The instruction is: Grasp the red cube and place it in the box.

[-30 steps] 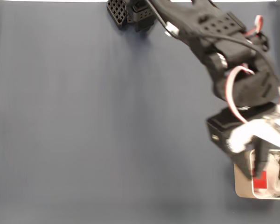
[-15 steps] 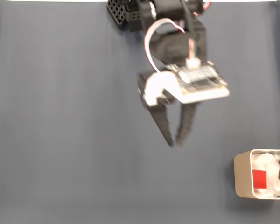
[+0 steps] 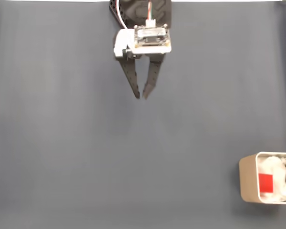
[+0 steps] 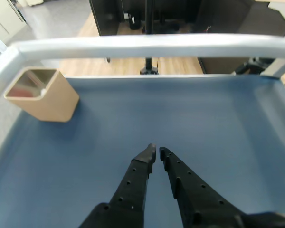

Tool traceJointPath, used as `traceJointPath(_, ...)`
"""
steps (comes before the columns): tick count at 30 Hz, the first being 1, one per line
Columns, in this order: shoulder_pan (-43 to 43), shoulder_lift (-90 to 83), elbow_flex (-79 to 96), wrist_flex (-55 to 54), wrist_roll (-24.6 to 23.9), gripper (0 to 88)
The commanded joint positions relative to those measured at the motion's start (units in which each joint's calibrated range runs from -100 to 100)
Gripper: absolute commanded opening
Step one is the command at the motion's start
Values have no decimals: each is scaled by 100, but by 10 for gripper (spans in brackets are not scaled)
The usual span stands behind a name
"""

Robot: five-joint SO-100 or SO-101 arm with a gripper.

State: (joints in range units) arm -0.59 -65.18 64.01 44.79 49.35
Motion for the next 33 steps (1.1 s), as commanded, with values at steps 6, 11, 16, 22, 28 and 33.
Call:
traceJointPath(6,-5,-1732,2029,-28,-34,0)
traceJointPath(11,-19,-2347,2768,144,-29,0)
traceJointPath(16,-12,-3032,3425,611,-63,0)
traceJointPath(22,-154,-3396,3580,1439,-205,0)
traceJointPath(28,-68,-3474,3580,2283,-181,0)
traceJointPath(33,-26,-3474,3580,2742,-73,0)
